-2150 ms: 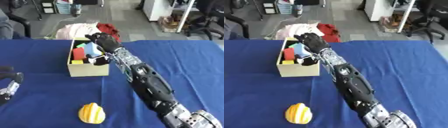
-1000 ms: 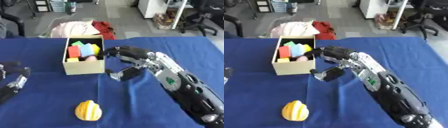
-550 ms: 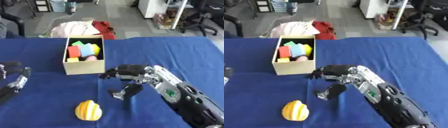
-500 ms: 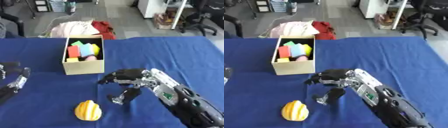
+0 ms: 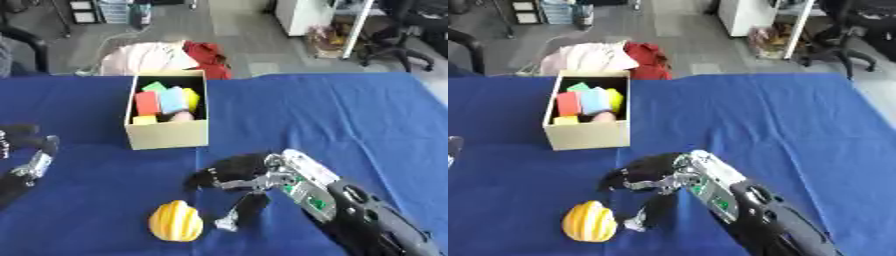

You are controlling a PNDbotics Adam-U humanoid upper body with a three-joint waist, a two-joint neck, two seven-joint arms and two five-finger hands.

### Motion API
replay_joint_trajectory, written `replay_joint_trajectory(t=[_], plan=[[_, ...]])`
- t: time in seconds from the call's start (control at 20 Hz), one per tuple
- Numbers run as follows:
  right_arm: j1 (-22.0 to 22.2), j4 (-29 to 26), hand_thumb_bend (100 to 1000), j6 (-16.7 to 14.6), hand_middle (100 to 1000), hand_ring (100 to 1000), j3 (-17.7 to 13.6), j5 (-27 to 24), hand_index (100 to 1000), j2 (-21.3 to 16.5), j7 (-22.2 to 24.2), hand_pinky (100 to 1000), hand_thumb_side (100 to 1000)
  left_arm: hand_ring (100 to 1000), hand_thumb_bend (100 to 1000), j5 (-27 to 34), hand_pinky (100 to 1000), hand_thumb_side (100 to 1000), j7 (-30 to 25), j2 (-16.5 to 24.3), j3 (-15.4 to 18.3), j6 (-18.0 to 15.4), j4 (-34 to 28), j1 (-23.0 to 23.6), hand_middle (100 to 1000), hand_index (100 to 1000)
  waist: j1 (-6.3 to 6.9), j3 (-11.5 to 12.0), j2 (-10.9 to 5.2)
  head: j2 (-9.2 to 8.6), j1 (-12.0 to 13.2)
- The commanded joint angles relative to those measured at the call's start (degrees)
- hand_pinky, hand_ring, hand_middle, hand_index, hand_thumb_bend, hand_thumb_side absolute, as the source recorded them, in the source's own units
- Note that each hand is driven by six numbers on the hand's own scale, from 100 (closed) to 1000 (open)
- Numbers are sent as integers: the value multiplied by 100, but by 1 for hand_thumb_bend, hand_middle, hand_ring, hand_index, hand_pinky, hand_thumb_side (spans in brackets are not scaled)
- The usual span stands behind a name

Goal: Pick up objects on the table and place them in the box.

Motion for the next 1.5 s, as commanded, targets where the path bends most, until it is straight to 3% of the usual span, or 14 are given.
replay_joint_trajectory(t=[0.05,0.65,0.9,1.15,1.3,1.35,1.5], plan=[[-138,-38,100,-166,1000,901,12,312,1000,102,-43,923,719,688,438,-11,874,450,-15,108,34,-11,-60,-65,683,717,62,7,-143,12,-30],[-217,674,100,-318,956,883,-20,568,1000,525,-7,921,776,690,437,-10,875,452,-45,82,19,-18,-65,-90,684,717,98,8,-114,6,-73],[-258,946,100,-348,898,847,-87,671,966,646,25,909,732,691,436,-13,875,452,-52,77,19,-18,-64,-90,684,718,101,8,-109,8,-82],[-284,878,100,-379,689,763,-123,992,860,659,-260,869,405,692,435,-16,876,453,-50,71,24,-18,-64,-83,685,718,101,13,-108,15,-72],[-299,845,100,-466,519,641,-136,1296,737,667,-629,819,223,692,435,-13,876,453,-48,72,29,-17,-66,-78,685,718,109,22,-112,12,-77],[-299,850,100,-489,451,579,-147,1399,657,671,-803,793,161,692,435,-11,876,453,-47,73,30,-16,-66,-77,685,718,110,24,-113,11,-79],[-290,876,100,-530,295,479,-207,1646,497,670,-1544,738,100,692,434,-7,876,453,-46,73,33,-17,-68,-76,685,718,112,20,-120,7,-75]])
